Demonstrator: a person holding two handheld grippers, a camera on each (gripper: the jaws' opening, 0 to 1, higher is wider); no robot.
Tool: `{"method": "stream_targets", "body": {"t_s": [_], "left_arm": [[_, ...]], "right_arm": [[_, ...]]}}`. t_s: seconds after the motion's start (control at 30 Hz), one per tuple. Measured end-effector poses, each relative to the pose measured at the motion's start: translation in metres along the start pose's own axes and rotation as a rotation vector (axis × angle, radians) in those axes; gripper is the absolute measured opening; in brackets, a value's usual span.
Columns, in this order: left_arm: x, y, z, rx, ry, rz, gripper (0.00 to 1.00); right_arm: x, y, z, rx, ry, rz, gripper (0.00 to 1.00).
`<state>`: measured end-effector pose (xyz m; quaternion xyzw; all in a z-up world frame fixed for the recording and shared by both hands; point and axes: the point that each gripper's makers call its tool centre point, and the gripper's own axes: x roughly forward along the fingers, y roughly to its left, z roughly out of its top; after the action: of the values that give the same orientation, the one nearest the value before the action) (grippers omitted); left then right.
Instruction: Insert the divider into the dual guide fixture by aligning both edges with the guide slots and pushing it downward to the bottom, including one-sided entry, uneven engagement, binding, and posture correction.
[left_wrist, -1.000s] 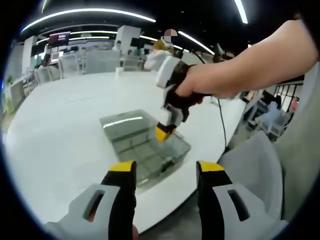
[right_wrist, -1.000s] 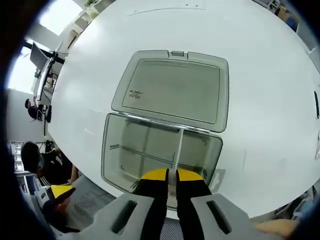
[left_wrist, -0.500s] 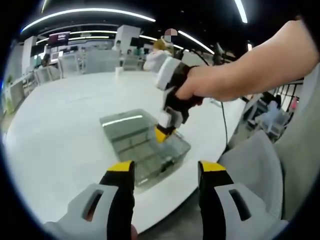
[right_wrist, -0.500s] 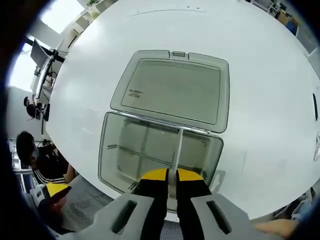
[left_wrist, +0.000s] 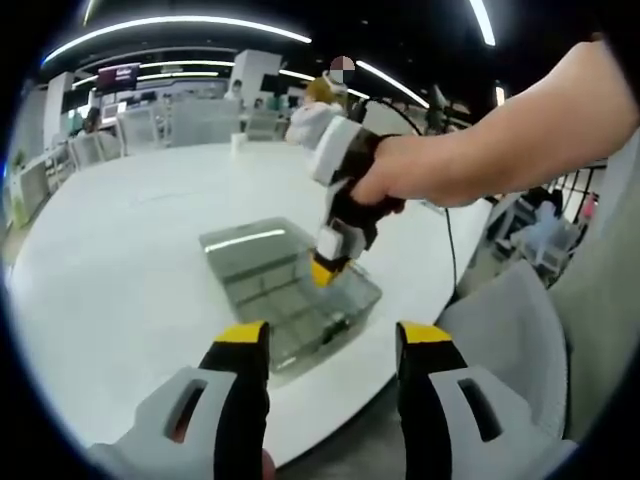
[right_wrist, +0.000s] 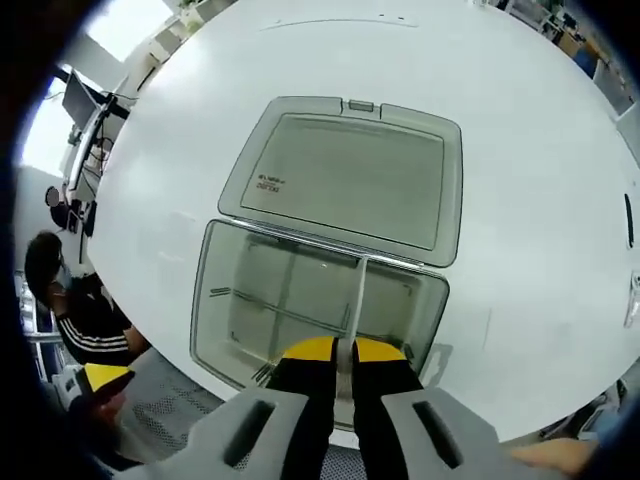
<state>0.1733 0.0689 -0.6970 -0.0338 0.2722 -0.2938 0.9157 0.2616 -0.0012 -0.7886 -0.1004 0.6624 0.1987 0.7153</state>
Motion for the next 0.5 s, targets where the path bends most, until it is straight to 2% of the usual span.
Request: {"method": "stream_targets", "body": {"t_s": [0.2,0.33,0.5], "left_arm": [[0.0004,0.0000,0.0003,-0.002,-0.001,-0.001,0.49],[0.0005,0.0000,0.0003,-0.003,-0.001,-0.001,0.48],[0.0007,-0.0004,0.0004,-0.003,-0.001,-0.002,0.48]], "right_arm": [[0.0037,-0.0026,0.0022,0.000,-0.005,-0.002,0.00],[0.0052,-0.0064,0.0027,0.049,-0.014,0.027,0.00],[0.0047,-0.0045,0.0018,0.042,-0.015,0.024,0.00]]}}
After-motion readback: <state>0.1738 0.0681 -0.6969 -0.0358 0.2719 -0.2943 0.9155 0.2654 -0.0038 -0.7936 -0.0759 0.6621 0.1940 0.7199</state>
